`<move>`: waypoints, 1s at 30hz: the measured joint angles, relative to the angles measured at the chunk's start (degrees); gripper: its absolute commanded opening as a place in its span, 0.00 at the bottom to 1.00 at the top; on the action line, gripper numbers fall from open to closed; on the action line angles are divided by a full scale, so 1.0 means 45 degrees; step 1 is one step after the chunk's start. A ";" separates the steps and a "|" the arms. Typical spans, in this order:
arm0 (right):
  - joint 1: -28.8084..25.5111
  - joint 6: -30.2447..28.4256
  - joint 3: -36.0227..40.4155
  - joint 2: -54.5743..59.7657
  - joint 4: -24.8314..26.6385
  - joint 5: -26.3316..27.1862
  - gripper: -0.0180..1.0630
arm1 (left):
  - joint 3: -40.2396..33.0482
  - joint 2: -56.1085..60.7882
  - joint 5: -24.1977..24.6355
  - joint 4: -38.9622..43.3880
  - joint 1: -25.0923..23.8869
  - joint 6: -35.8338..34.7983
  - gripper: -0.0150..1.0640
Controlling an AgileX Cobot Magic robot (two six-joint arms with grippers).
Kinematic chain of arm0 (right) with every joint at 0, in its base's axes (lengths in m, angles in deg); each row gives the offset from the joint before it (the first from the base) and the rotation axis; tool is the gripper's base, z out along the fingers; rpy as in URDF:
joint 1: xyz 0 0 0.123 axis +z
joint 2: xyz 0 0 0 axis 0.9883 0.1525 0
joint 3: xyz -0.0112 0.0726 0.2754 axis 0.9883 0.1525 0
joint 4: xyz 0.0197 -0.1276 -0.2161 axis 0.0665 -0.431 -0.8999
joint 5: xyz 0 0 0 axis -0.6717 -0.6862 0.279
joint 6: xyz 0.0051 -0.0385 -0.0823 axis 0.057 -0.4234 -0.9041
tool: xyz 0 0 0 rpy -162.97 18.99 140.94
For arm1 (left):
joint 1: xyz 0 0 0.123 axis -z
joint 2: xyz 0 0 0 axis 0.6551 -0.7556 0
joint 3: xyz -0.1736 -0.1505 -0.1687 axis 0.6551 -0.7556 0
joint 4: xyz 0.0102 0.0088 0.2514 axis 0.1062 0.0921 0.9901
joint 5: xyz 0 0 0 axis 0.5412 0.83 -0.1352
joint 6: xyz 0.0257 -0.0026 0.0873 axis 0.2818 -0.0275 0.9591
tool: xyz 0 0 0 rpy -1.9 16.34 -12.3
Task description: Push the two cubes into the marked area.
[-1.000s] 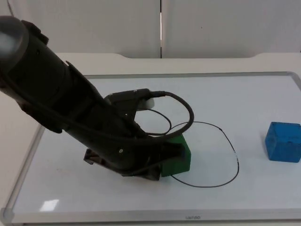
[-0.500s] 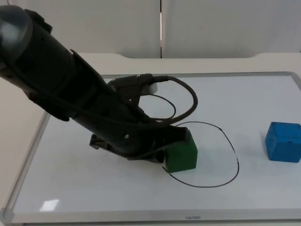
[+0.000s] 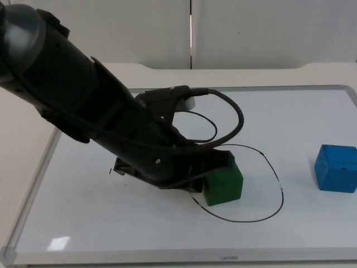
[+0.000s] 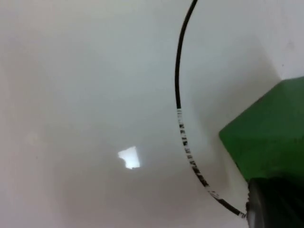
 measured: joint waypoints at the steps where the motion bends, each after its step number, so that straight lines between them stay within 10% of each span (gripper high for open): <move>1: 0.0000 0.0000 0.0000 0.0000 0.0000 0.0000 0.99 | 0.0000 0.0000 0.0000 0.0000 0.0000 0.0000 0.01; 30: 0.0000 0.0000 0.0000 0.0000 0.0000 0.0000 0.99 | 0.0000 0.5200 -0.1313 0.2794 0.0000 0.0028 0.01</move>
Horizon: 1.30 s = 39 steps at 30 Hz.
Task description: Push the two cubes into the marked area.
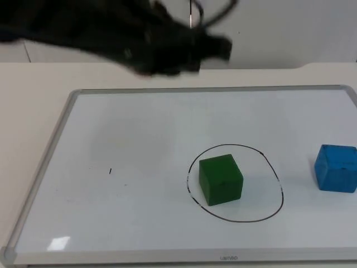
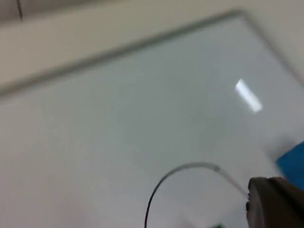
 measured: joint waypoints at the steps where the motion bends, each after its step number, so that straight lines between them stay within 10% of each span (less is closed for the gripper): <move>1: 0.0000 0.0000 0.0000 0.0000 0.0000 0.0000 0.99 | 0.0000 0.0622 0.0147 0.0291 0.0000 0.0000 0.01; 17: 0.0000 0.0000 0.0000 0.0000 0.0000 0.0000 0.99 | 0.0000 0.5759 0.4670 0.4203 0.0000 -0.0707 0.01; 39: 0.0000 0.0000 0.0000 0.0000 0.0000 0.0000 0.99 | 0.0000 1.0757 0.8153 1.0494 0.0000 -0.7782 0.01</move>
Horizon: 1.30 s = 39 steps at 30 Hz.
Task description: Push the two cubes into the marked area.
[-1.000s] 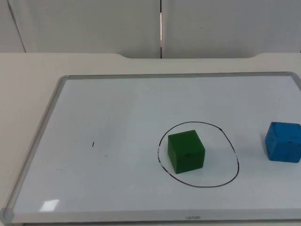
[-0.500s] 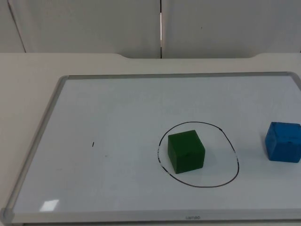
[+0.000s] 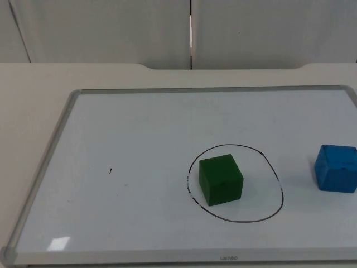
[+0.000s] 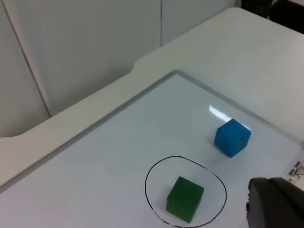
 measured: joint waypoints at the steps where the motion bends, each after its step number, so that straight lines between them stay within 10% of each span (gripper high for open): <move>1: 0.0000 0.0000 0.0000 0.0000 0.0000 0.0000 0.99 | -0.0162 0.0511 0.0171 0.0145 0.0000 -0.0144 0.01; 39: 0.0000 -0.0030 0.0000 0.0000 0.0000 0.0000 0.99 | -0.4846 0.9496 0.4200 0.2049 0.0000 -0.2887 0.01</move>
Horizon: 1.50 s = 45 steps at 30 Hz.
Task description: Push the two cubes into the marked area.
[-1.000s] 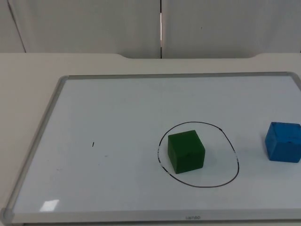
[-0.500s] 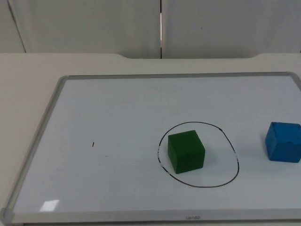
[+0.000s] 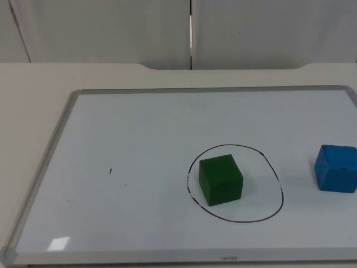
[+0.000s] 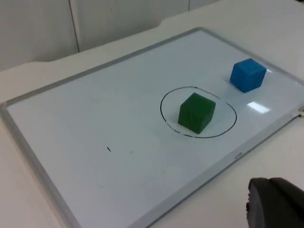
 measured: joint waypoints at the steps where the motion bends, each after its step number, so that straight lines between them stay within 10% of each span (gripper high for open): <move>1: 0.0000 0.0000 0.0000 0.0000 0.0000 0.0000 0.99 | -0.0180 0.0000 -0.0057 0.0000 0.0000 0.0000 0.01; 22: 0.0000 0.0000 0.0000 0.0000 0.0000 0.0000 0.96 | -0.0860 0.0000 0.0071 0.1478 0.0000 0.0000 0.01; 45: 0.0000 0.0000 -0.2908 1.0703 0.0027 0.3450 0.18 | -0.0860 0.0000 0.0071 0.1510 0.0000 0.0000 0.01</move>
